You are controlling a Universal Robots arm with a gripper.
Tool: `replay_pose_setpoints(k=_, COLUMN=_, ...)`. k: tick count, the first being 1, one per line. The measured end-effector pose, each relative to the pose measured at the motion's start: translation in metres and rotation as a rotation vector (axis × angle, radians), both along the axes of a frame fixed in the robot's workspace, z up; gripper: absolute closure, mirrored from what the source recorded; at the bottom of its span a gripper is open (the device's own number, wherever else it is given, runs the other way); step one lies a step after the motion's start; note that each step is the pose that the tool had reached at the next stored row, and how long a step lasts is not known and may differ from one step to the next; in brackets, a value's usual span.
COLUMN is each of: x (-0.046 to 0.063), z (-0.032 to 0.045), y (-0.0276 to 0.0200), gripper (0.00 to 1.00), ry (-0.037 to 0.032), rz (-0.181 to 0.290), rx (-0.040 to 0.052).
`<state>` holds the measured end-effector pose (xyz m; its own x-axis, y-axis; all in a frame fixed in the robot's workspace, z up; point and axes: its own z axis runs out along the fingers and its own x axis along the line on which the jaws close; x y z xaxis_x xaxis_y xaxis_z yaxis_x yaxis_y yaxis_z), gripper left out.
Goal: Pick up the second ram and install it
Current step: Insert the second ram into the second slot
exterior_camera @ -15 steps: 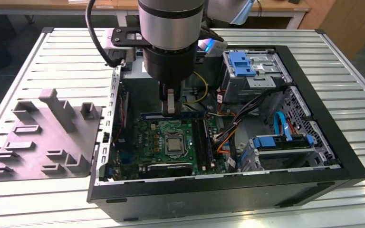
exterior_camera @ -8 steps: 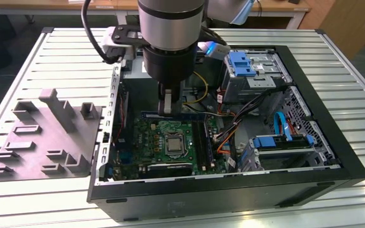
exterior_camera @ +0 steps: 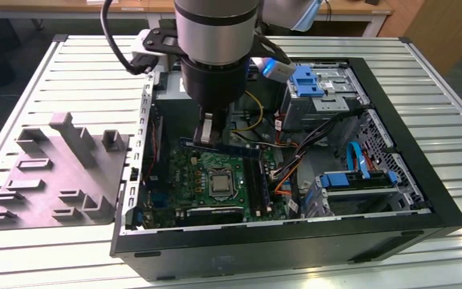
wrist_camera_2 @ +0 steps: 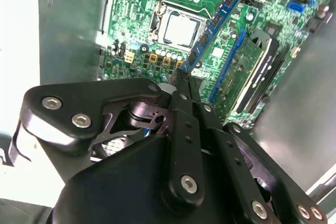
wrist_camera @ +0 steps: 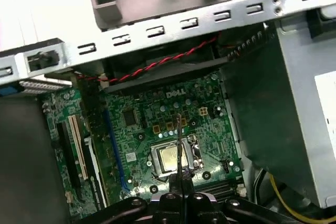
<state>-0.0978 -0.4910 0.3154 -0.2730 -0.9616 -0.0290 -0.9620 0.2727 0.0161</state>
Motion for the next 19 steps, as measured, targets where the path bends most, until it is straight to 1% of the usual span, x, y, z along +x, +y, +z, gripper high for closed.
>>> replay_pose_setpoints(k=19, x=0.0, z=-0.0022, y=0.0, gripper=0.88, ry=0.0, rz=-0.347, rx=0.0001)
